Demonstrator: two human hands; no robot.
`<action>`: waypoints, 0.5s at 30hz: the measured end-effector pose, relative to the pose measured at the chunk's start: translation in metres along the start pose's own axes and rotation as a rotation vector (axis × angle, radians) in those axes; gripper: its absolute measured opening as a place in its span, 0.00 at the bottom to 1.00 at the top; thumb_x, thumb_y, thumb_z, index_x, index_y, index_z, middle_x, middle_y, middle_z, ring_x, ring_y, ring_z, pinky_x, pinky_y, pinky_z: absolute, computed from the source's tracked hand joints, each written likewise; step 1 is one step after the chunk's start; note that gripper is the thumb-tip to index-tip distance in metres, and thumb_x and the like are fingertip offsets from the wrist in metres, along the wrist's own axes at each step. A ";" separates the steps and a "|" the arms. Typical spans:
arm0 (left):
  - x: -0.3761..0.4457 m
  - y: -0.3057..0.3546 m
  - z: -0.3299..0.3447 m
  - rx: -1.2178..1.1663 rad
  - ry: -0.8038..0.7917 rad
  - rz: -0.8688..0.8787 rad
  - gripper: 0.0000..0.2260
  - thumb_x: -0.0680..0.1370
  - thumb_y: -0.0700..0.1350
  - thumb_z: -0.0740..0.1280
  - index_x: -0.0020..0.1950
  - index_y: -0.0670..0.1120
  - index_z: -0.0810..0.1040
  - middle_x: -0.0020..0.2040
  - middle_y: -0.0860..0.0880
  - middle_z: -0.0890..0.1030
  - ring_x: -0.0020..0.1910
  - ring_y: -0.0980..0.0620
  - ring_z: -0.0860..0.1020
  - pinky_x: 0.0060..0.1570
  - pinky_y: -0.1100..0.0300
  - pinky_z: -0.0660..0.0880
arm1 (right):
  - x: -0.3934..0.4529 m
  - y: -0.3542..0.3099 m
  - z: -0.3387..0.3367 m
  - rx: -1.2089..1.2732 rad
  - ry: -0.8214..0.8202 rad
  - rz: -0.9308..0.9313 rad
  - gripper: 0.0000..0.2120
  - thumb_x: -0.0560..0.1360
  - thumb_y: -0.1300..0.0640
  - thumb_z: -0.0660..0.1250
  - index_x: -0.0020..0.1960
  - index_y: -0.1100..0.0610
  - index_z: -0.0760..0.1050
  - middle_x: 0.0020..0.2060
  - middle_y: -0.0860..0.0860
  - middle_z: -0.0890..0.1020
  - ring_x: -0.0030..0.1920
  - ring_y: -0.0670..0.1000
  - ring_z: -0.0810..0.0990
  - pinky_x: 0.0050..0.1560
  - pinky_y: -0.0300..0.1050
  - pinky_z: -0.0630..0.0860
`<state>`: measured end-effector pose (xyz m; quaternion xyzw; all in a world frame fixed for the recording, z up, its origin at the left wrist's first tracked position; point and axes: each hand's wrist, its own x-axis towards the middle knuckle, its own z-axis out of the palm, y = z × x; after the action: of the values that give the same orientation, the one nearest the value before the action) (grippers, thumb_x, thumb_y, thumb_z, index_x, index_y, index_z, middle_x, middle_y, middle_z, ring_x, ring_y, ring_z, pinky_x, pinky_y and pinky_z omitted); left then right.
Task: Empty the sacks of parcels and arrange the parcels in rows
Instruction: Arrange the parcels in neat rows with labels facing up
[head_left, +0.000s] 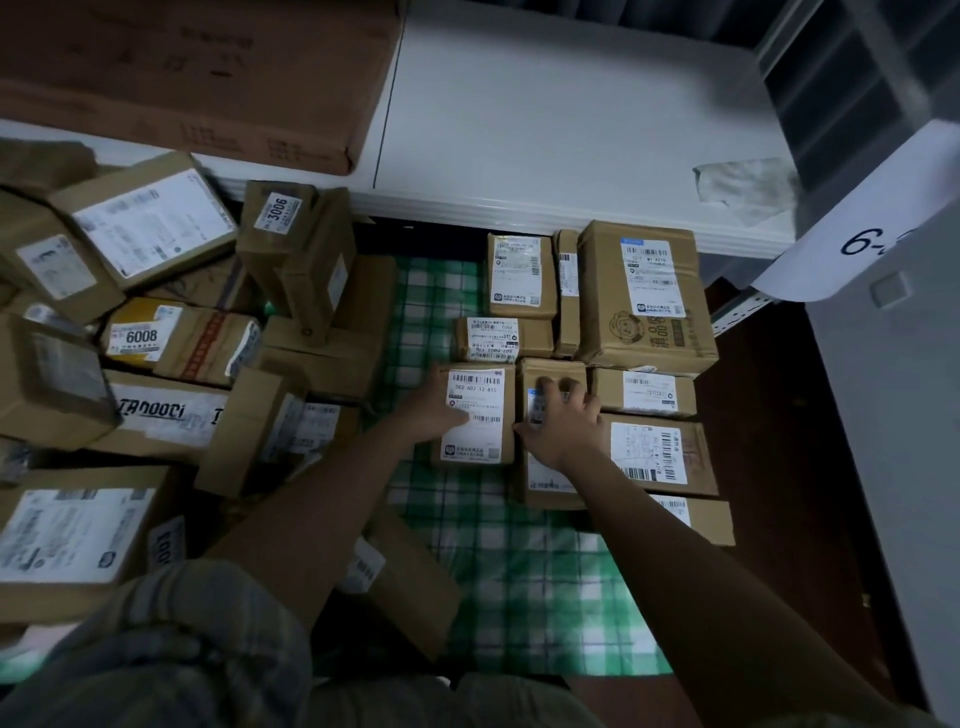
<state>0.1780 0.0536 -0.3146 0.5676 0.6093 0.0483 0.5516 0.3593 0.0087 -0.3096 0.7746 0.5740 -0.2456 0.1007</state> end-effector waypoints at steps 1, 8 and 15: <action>-0.002 -0.002 -0.002 -0.020 0.001 -0.011 0.39 0.76 0.38 0.69 0.79 0.46 0.46 0.71 0.45 0.71 0.67 0.46 0.71 0.64 0.52 0.70 | -0.001 -0.002 0.001 -0.013 0.012 0.001 0.33 0.76 0.41 0.63 0.75 0.52 0.55 0.74 0.59 0.56 0.72 0.64 0.56 0.71 0.60 0.58; -0.043 -0.015 -0.033 0.124 0.101 0.046 0.22 0.81 0.44 0.63 0.74 0.43 0.64 0.72 0.46 0.68 0.67 0.47 0.70 0.59 0.59 0.69 | -0.041 -0.038 0.027 0.065 0.226 -0.559 0.27 0.75 0.47 0.67 0.71 0.56 0.68 0.68 0.58 0.69 0.68 0.60 0.65 0.67 0.58 0.66; -0.095 -0.042 -0.063 0.174 0.194 0.028 0.17 0.83 0.45 0.58 0.72 0.47 0.67 0.68 0.48 0.73 0.64 0.50 0.72 0.53 0.62 0.68 | -0.087 -0.083 0.059 0.051 -0.265 -0.674 0.52 0.69 0.33 0.70 0.79 0.55 0.47 0.76 0.56 0.59 0.74 0.60 0.58 0.72 0.60 0.60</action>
<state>0.0815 0.0041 -0.2605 0.6143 0.6538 0.0579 0.4380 0.2469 -0.0633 -0.3064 0.5057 0.7727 -0.3775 0.0682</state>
